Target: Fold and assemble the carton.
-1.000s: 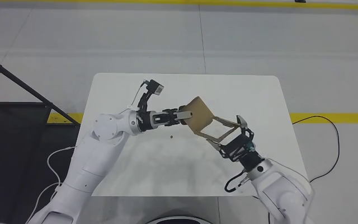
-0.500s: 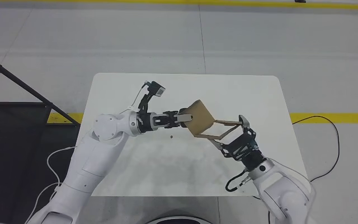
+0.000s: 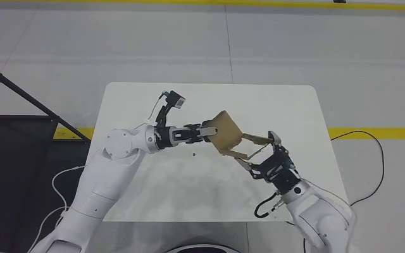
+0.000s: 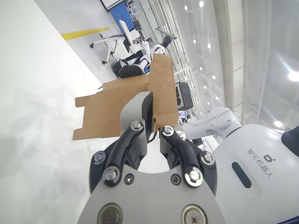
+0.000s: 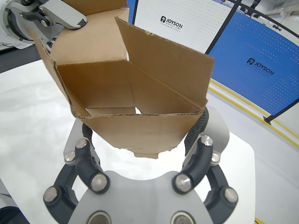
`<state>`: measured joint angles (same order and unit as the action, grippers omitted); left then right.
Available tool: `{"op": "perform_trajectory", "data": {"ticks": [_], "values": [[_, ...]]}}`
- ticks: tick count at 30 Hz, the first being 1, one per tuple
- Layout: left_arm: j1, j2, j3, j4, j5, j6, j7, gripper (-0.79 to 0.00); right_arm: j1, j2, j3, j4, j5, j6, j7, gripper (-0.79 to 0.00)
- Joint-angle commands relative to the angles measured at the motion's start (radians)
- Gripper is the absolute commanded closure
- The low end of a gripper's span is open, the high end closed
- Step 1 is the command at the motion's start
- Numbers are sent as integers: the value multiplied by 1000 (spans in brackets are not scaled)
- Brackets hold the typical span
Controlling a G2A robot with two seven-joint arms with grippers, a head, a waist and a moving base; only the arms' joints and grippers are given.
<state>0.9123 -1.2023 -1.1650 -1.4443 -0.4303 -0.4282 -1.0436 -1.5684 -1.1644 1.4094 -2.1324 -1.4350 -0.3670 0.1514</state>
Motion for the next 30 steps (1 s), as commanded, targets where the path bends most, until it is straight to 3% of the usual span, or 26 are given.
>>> {"op": "perform_trajectory", "data": {"ticks": [1,7,30], "values": [[0,0,-2,3,4,13,17,0,6,2,6,6,22,-35,-7,-785],[2,-1,-3,25,-9,35,66,0,4,4,21,16,54,-61,-27,-785],[-1,-2,0,51,-88,29,9,0,13,3,-25,-1,-40,11,3,-785]]}}
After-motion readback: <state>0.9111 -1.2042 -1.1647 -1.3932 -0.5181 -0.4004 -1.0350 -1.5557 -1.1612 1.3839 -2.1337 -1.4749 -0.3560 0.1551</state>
